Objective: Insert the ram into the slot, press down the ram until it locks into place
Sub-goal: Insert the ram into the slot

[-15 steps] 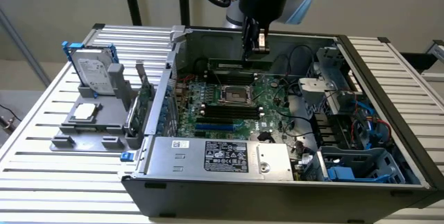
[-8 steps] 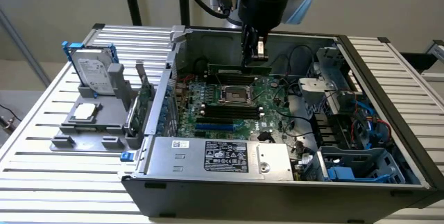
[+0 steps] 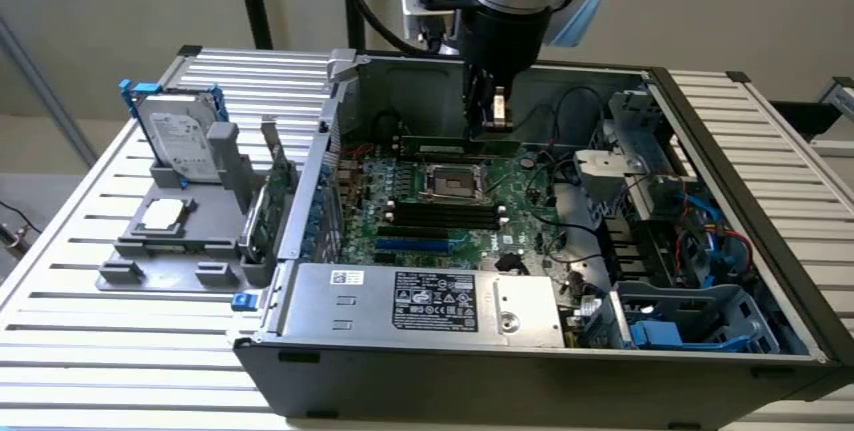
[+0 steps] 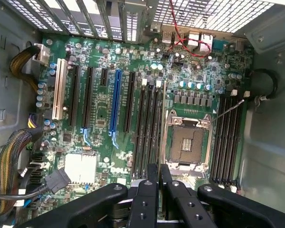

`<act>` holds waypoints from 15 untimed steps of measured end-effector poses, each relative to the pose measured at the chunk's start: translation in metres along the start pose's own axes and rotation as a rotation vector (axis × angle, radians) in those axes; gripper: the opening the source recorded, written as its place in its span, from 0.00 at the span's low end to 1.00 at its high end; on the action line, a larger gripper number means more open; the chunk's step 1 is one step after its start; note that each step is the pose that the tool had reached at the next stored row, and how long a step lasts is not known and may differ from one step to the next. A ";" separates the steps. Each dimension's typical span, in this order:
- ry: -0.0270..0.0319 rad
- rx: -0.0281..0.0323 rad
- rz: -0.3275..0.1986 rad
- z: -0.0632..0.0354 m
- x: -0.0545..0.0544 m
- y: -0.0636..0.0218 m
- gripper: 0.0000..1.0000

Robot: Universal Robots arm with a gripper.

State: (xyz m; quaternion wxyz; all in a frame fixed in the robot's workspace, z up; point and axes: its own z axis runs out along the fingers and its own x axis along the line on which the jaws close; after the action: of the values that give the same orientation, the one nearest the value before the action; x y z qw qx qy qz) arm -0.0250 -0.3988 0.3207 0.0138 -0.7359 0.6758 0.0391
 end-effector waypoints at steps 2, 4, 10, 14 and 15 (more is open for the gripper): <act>0.0004 0.0019 0.003 0.0037 0.000 -0.0001 0.13; 0.0019 0.0042 0.011 0.0069 0.001 -0.0002 0.13; 0.0104 0.0093 0.056 0.0147 0.001 -0.0002 0.13; 0.0258 0.0086 0.060 0.0198 0.001 0.0000 0.13; 0.0297 0.0085 0.060 0.0211 0.002 0.0000 0.13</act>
State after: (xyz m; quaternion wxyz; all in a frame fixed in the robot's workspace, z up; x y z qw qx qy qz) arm -0.0257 -0.3988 0.2996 0.0057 -0.7157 0.6979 0.0257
